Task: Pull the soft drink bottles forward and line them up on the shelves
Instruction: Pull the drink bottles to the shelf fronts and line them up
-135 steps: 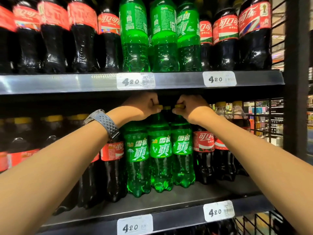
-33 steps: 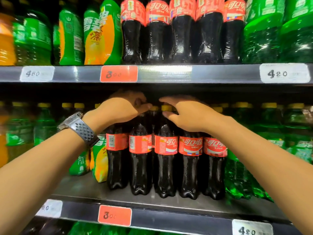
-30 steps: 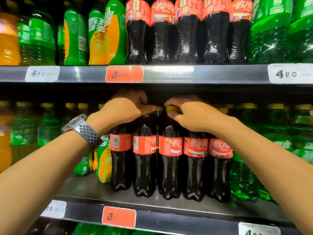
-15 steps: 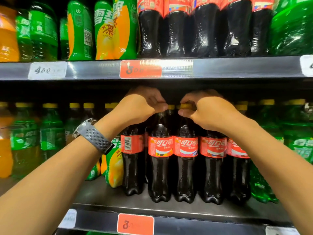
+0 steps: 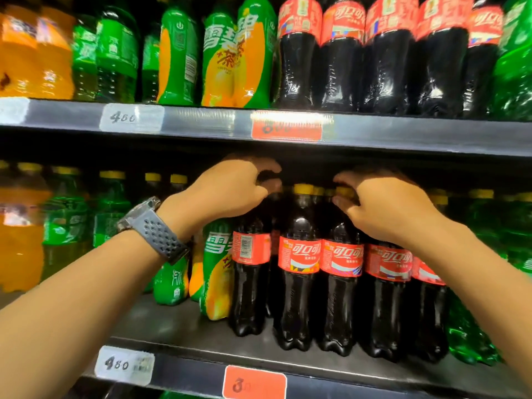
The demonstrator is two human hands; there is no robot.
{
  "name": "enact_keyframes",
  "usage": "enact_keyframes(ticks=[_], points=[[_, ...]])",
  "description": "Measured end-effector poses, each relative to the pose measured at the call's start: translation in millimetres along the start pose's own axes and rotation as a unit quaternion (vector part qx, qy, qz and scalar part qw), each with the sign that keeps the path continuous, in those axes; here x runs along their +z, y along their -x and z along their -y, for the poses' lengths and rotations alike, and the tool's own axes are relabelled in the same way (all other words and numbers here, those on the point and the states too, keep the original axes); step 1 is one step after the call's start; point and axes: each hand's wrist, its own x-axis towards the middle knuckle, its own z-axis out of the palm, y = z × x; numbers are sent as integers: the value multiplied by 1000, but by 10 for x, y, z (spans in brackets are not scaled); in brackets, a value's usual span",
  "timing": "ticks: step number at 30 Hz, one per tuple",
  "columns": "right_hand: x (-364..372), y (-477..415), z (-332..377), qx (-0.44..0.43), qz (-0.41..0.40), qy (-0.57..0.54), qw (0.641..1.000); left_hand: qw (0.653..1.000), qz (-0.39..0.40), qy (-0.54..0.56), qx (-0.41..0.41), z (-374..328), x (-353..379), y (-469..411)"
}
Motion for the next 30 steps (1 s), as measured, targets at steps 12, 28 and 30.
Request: enact_keyframes(ticks=[12, 28, 30], points=[[58, -392, 490, -68, 80, -50, 993, 992, 17, 119, -29, 158, 59, -59], [71, -400, 487, -56, 65, -41, 995, 977, 7, 212, 3, 186, 97, -137], [63, -393, 498, -52, 66, -39, 996, 970, 12, 241, 0, 207, 113, -112]])
